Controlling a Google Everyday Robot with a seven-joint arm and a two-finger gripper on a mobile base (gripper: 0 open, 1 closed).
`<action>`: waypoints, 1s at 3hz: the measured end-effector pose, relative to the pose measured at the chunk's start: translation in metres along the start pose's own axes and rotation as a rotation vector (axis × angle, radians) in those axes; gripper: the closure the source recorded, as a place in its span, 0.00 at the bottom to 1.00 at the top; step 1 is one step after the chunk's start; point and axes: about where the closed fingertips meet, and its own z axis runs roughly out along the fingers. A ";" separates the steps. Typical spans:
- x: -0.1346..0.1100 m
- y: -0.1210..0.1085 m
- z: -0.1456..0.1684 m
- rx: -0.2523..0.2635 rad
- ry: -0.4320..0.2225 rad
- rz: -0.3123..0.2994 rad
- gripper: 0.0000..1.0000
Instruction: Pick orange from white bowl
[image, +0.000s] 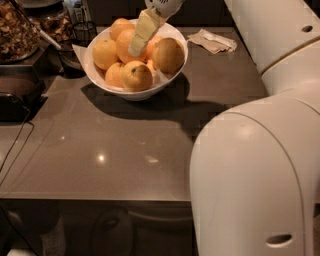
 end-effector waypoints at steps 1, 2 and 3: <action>-0.008 -0.002 0.007 -0.012 0.001 -0.003 0.18; -0.018 -0.004 0.016 -0.021 0.010 -0.009 0.22; -0.026 -0.005 0.028 -0.030 0.022 -0.016 0.26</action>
Offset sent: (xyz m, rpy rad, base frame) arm 0.0161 0.0166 0.0038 -0.0535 0.0806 0.0397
